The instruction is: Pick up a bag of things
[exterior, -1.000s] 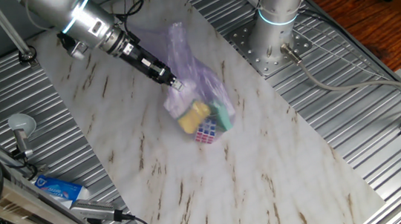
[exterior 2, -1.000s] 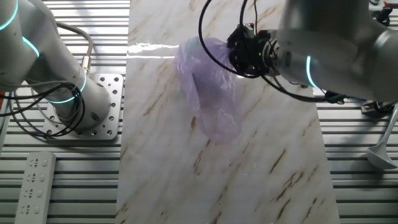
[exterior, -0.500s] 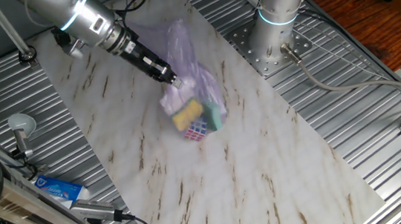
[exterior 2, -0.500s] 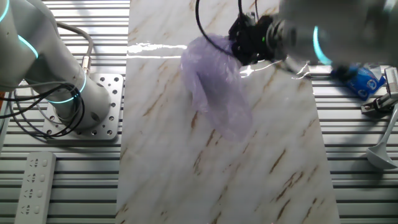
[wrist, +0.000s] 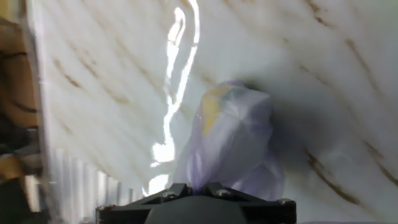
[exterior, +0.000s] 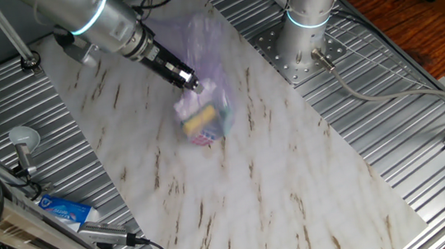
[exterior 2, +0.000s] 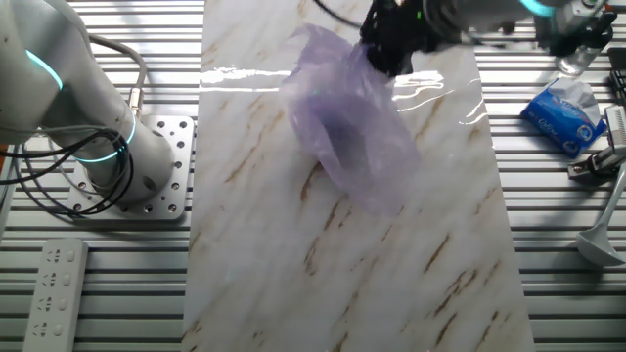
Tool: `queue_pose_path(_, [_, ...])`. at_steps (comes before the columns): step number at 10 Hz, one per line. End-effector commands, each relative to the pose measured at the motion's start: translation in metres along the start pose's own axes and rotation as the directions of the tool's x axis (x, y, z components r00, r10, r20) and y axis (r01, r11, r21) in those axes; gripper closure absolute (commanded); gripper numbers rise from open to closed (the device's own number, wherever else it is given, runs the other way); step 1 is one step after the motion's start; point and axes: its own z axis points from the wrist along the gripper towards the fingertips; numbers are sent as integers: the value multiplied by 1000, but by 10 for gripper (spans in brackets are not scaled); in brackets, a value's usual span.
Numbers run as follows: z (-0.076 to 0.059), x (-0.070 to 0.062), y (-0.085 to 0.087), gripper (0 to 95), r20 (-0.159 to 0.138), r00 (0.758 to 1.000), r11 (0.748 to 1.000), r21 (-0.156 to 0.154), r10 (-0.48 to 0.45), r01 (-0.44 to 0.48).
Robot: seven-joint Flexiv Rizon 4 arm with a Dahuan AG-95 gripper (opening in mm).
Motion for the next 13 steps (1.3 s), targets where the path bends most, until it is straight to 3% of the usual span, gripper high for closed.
queue_pose_path(1, [-8, 5, 7, 950, -7, 1000, 1000, -13, 5, -5])
queue_pose_path(2, [-14, 11, 17, 950, -10, 1000, 1000, -21, 13, -13])
queue_pose_path(4, [-21, 17, 25, 950, -18, 1000, 1000, -21, 19, -19])
queue_pose_path(7, [-42, 27, 37, 950, -26, 1000, 1000, -18, 17, -17])
queue_pose_path(13, [-46, 29, 40, 950, -15, 1000, 1000, -12, 7, -7])
